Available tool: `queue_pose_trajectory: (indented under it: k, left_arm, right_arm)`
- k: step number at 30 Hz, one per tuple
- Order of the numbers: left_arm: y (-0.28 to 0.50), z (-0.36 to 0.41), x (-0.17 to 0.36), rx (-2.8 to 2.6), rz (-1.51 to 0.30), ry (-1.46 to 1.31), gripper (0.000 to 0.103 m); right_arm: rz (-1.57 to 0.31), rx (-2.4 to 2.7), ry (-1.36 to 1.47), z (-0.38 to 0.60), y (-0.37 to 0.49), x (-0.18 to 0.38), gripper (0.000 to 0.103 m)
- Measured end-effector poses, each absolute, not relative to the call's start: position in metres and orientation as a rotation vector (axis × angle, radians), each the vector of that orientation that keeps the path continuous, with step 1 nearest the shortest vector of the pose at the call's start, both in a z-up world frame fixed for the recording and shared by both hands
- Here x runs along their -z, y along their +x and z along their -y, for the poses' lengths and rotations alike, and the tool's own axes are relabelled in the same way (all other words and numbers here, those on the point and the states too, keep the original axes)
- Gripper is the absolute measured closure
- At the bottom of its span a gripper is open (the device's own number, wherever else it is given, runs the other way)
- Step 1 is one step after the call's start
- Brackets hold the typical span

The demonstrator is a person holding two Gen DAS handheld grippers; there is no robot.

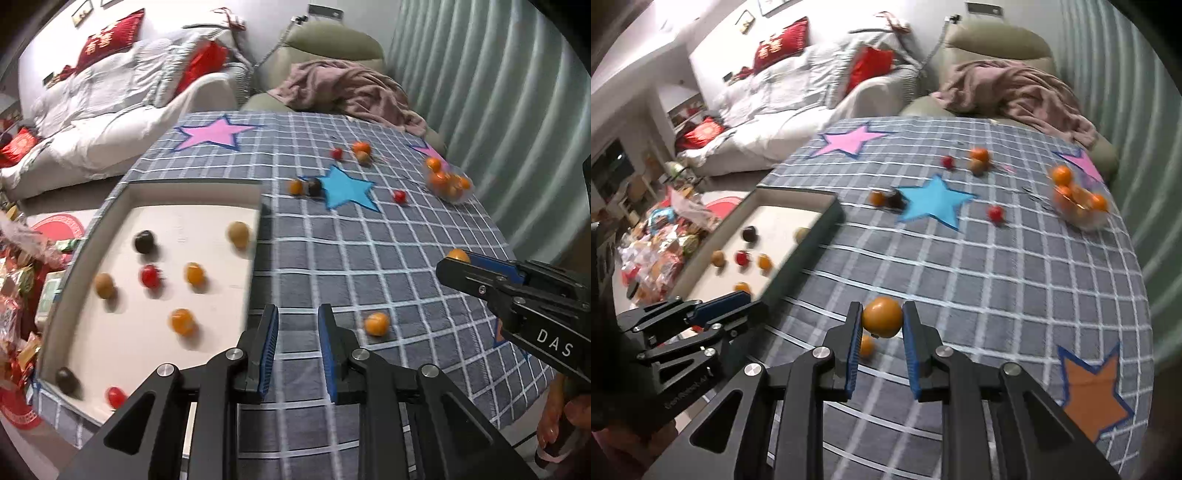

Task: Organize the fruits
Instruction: 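Carry both orange tomatoes over the white tray and open both tools to drop them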

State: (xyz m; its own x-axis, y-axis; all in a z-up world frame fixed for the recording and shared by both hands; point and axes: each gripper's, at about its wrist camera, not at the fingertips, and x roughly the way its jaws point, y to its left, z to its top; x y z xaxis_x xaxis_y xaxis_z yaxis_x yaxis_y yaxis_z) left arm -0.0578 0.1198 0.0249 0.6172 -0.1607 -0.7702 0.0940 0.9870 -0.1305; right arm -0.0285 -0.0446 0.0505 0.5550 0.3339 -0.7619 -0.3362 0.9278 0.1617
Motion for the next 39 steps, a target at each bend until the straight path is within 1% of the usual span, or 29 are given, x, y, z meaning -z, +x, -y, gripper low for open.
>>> queue_pose_trajectory:
  k: [5,9,12,15,17,18,19,21,25,26,27,28,29,30,32,33,34,36,39]
  left_arm:
    - [-0.058,-0.151,-0.024,0.09,-0.887,-0.105,0.079]
    - [-0.057,-0.172,-0.019,0.068,-0.898,-0.13,0.079]
    - [-0.061,-0.156,-0.019,0.141,-0.886,-0.085,0.078]
    - [-0.064,-0.116,-0.018,0.244,-0.87,-0.016,0.078]
    - [-0.061,-0.093,-0.013,0.283,-0.878,0.009,0.033]
    - [-0.061,-0.085,-0.012,0.275,-0.864,0.016,0.005]
    - [-0.062,-0.075,-0.01,0.265,-0.831,0.028,0.005]
    - [-0.057,-0.059,-0.004,0.282,-0.846,0.066,0.005]
    - [-0.036,-0.038,0.017,0.253,-0.895,0.11,0.006]
    - [-0.033,-0.035,0.021,0.251,-0.909,0.115,0.01]
    - [-0.03,-0.032,0.026,0.251,-0.924,0.122,0.022]
    - [-0.027,-0.028,0.032,0.254,-0.952,0.134,0.032]
    - [-0.025,-0.025,0.037,0.258,-0.971,0.138,0.036]
    - [-0.024,-0.023,0.041,0.258,-0.986,0.142,0.044]
    - [-0.024,-0.02,0.042,0.259,-0.983,0.14,0.046]
    - [-0.025,-0.02,0.042,0.266,-0.985,0.136,0.052]
    - [-0.026,-0.021,0.041,0.27,-0.985,0.137,0.065]
    - [-0.026,-0.022,0.04,0.28,-0.991,0.134,0.079]
    - [-0.027,-0.032,0.037,0.29,-0.999,0.08,0.08]
  right_arm:
    - [-0.897,-0.465,-0.02,0.007,-0.021,-0.056,0.08]
    - [-0.902,-0.49,-0.017,-0.004,-0.022,-0.056,0.08]
    - [-0.916,-0.462,-0.007,0.01,-0.025,-0.049,0.08]
    - [-0.932,-0.395,0.021,0.038,-0.028,-0.04,0.08]
    - [-0.944,-0.353,0.045,0.059,-0.03,-0.034,0.08]
    - [-0.949,-0.332,0.06,0.07,-0.031,-0.03,0.08]
    - [-0.952,-0.315,0.072,0.08,-0.032,-0.027,0.08]
    - [-0.957,-0.296,0.091,0.094,-0.034,-0.024,0.08]
    - [-0.964,-0.286,0.124,0.112,-0.035,-0.016,0.08]
    - [-0.963,-0.287,0.128,0.115,-0.035,-0.015,0.08]
    - [-0.962,-0.286,0.129,0.116,-0.036,-0.014,0.08]
    - [-0.961,-0.287,0.133,0.117,-0.036,-0.013,0.08]
    - [-0.962,-0.289,0.139,0.119,-0.035,-0.012,0.08]
    - [-0.962,-0.289,0.142,0.12,-0.034,-0.011,0.08]
    - [-0.959,-0.289,0.151,0.122,-0.033,-0.011,0.08]
    - [-0.958,-0.289,0.154,0.122,-0.032,-0.011,0.08]
    - [-0.958,-0.29,0.155,0.121,-0.031,-0.011,0.08]
    - [-0.956,-0.294,0.152,0.118,-0.03,-0.013,0.08]
    - [-0.949,-0.312,0.141,0.108,-0.028,-0.019,0.08]
